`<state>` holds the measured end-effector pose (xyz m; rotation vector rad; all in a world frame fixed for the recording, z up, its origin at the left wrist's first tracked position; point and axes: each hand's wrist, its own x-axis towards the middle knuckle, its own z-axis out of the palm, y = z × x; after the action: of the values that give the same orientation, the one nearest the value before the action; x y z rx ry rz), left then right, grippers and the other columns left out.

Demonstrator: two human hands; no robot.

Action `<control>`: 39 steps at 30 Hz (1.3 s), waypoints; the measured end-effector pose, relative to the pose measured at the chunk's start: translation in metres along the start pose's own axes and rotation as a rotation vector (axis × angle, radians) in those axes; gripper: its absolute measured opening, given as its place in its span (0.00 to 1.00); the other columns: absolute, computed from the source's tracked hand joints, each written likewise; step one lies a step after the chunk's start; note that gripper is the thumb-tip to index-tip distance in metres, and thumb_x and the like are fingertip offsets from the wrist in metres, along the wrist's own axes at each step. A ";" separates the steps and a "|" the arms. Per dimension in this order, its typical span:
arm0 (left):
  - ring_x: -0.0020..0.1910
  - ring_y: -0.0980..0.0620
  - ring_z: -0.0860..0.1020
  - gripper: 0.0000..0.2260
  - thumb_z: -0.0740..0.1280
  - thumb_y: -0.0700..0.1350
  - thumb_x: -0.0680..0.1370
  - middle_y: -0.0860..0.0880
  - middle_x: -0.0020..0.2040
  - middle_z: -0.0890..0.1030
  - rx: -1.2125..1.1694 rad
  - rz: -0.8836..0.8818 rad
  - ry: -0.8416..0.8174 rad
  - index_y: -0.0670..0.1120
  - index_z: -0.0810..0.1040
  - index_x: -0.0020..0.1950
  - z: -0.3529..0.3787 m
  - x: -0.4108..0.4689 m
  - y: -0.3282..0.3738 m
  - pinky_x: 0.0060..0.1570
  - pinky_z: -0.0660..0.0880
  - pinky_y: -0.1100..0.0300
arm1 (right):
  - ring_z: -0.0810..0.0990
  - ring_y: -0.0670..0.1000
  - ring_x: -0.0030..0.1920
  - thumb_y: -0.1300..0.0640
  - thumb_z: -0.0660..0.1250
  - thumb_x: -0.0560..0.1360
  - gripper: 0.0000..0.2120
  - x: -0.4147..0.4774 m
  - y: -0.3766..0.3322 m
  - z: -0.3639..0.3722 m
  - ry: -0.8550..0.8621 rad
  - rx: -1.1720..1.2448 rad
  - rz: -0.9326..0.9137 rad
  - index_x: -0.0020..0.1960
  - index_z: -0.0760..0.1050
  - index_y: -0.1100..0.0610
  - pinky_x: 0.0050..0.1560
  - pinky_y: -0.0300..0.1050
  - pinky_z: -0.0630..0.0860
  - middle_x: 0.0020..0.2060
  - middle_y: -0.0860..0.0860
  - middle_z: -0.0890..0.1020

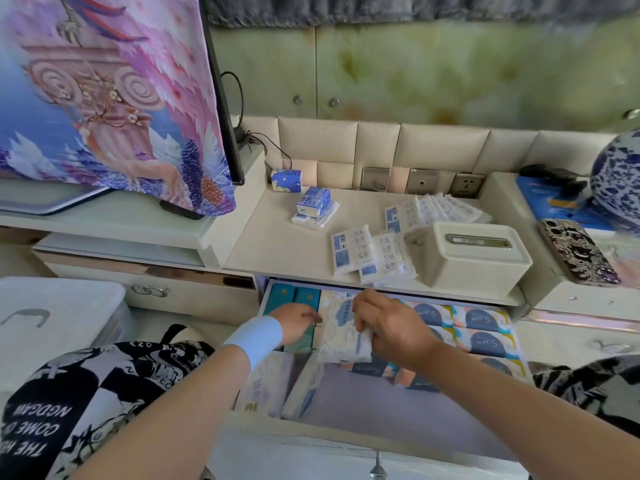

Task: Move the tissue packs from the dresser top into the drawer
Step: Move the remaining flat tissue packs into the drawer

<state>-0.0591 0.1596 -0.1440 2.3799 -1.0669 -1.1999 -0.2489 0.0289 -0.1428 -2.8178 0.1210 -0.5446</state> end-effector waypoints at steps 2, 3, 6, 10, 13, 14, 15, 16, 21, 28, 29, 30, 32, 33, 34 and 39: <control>0.46 0.46 0.81 0.14 0.58 0.47 0.82 0.47 0.55 0.81 -0.566 -0.061 0.023 0.47 0.77 0.64 -0.007 0.000 0.005 0.45 0.75 0.57 | 0.73 0.50 0.40 0.71 0.63 0.60 0.16 0.001 0.002 0.003 -0.008 0.014 -0.016 0.42 0.70 0.54 0.29 0.50 0.73 0.47 0.49 0.75; 0.43 0.46 0.80 0.14 0.60 0.47 0.81 0.46 0.51 0.82 -0.765 -0.077 -0.011 0.45 0.77 0.63 -0.008 -0.001 0.006 0.46 0.76 0.54 | 0.72 0.50 0.40 0.71 0.63 0.61 0.15 0.002 0.003 0.006 -0.011 0.025 -0.018 0.42 0.70 0.54 0.30 0.51 0.73 0.48 0.50 0.75; 0.46 0.44 0.82 0.17 0.68 0.42 0.78 0.44 0.52 0.83 -0.795 -0.043 -0.047 0.46 0.72 0.66 -0.005 -0.003 0.003 0.51 0.80 0.50 | 0.74 0.53 0.40 0.73 0.63 0.61 0.16 0.004 0.005 0.011 -0.018 0.078 -0.022 0.42 0.70 0.55 0.33 0.53 0.75 0.49 0.52 0.75; 0.52 0.44 0.83 0.18 0.67 0.34 0.77 0.41 0.55 0.83 -0.867 -0.007 -0.062 0.43 0.74 0.67 -0.004 -0.003 -0.001 0.48 0.81 0.50 | 0.77 0.53 0.46 0.76 0.64 0.63 0.23 0.011 0.005 0.010 -0.169 0.204 0.152 0.50 0.73 0.54 0.44 0.52 0.78 0.54 0.51 0.74; 0.54 0.43 0.83 0.19 0.68 0.34 0.77 0.41 0.56 0.83 -0.826 0.027 -0.075 0.45 0.74 0.66 -0.002 -0.001 0.001 0.50 0.81 0.49 | 0.79 0.54 0.54 0.72 0.63 0.72 0.30 0.014 0.008 0.009 -0.424 0.486 0.578 0.66 0.70 0.44 0.53 0.52 0.81 0.60 0.49 0.74; 0.54 0.43 0.83 0.19 0.69 0.34 0.76 0.41 0.56 0.83 -0.793 0.033 -0.067 0.46 0.73 0.66 0.000 -0.003 0.004 0.49 0.81 0.49 | 0.80 0.56 0.55 0.72 0.60 0.74 0.30 0.016 0.006 0.008 -0.461 0.619 0.711 0.67 0.70 0.43 0.53 0.56 0.82 0.60 0.50 0.75; 0.53 0.42 0.83 0.19 0.69 0.34 0.76 0.41 0.56 0.83 -0.777 0.042 -0.061 0.48 0.73 0.65 0.001 -0.005 0.008 0.48 0.82 0.49 | 0.81 0.56 0.55 0.71 0.58 0.75 0.29 0.020 0.004 0.004 -0.445 0.734 0.832 0.66 0.71 0.44 0.52 0.59 0.82 0.60 0.50 0.77; 0.53 0.42 0.83 0.19 0.69 0.33 0.76 0.41 0.56 0.83 -0.756 0.046 -0.055 0.49 0.72 0.63 0.002 -0.005 0.011 0.47 0.82 0.49 | 0.83 0.56 0.53 0.70 0.57 0.78 0.25 0.023 0.001 -0.002 -0.407 0.823 0.952 0.65 0.73 0.46 0.51 0.60 0.82 0.59 0.51 0.78; 0.47 0.45 0.83 0.19 0.70 0.36 0.77 0.41 0.55 0.82 -0.738 0.076 -0.102 0.48 0.72 0.65 0.010 -0.004 0.036 0.43 0.81 0.53 | 0.82 0.58 0.54 0.46 0.65 0.79 0.15 0.022 -0.006 -0.025 -0.457 1.171 1.213 0.62 0.75 0.52 0.50 0.60 0.81 0.57 0.55 0.81; 0.49 0.45 0.84 0.13 0.61 0.40 0.81 0.43 0.52 0.85 -0.725 0.056 -0.243 0.49 0.74 0.65 0.029 0.005 0.058 0.45 0.79 0.54 | 0.83 0.55 0.51 0.50 0.76 0.68 0.30 0.009 0.011 -0.010 -0.389 1.067 1.226 0.66 0.70 0.53 0.56 0.57 0.79 0.54 0.55 0.84; 0.48 0.46 0.83 0.13 0.61 0.40 0.80 0.45 0.55 0.84 -0.473 0.062 -0.191 0.51 0.74 0.63 0.034 0.008 0.059 0.45 0.77 0.56 | 0.82 0.56 0.49 0.51 0.74 0.68 0.29 0.008 0.015 -0.011 -0.383 0.987 1.248 0.66 0.68 0.53 0.55 0.57 0.80 0.53 0.55 0.83; 0.49 0.47 0.82 0.14 0.62 0.40 0.79 0.47 0.58 0.83 -0.172 0.087 -0.151 0.53 0.75 0.63 0.040 0.011 0.059 0.46 0.76 0.57 | 0.80 0.57 0.47 0.53 0.71 0.69 0.25 0.006 0.017 -0.014 -0.393 0.955 1.261 0.64 0.67 0.55 0.54 0.57 0.80 0.51 0.56 0.82; 0.58 0.47 0.78 0.18 0.62 0.43 0.79 0.49 0.64 0.78 0.368 0.180 -0.194 0.57 0.74 0.67 0.059 0.014 0.060 0.56 0.75 0.56 | 0.77 0.58 0.44 0.56 0.66 0.70 0.16 0.001 0.021 -0.021 -0.442 0.909 1.274 0.56 0.69 0.57 0.50 0.53 0.78 0.44 0.57 0.78; 0.63 0.46 0.75 0.20 0.61 0.45 0.79 0.49 0.69 0.75 0.552 0.213 -0.259 0.59 0.72 0.70 0.070 0.015 0.060 0.62 0.73 0.54 | 0.75 0.58 0.42 0.58 0.64 0.69 0.13 -0.001 0.022 -0.025 -0.482 0.871 1.273 0.52 0.69 0.58 0.46 0.51 0.76 0.41 0.58 0.75; 0.69 0.45 0.71 0.20 0.60 0.48 0.80 0.49 0.73 0.70 0.681 0.226 -0.332 0.60 0.69 0.73 0.080 0.015 0.061 0.67 0.69 0.52 | 0.74 0.58 0.41 0.58 0.62 0.68 0.11 -0.003 0.023 -0.029 -0.527 0.836 1.259 0.50 0.69 0.58 0.44 0.50 0.75 0.41 0.58 0.74; 0.78 0.45 0.56 0.25 0.50 0.61 0.83 0.50 0.80 0.55 1.321 0.220 -0.533 0.60 0.53 0.80 0.113 0.019 0.062 0.72 0.59 0.49 | 0.79 0.59 0.46 0.58 0.61 0.75 0.12 -0.006 0.026 -0.035 -0.661 0.730 1.218 0.57 0.69 0.59 0.45 0.50 0.80 0.50 0.61 0.78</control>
<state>-0.1704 0.1129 -0.1927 2.5394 -2.9125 -1.2470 -0.2686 -0.0045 -0.1206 -1.6181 1.1008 0.5156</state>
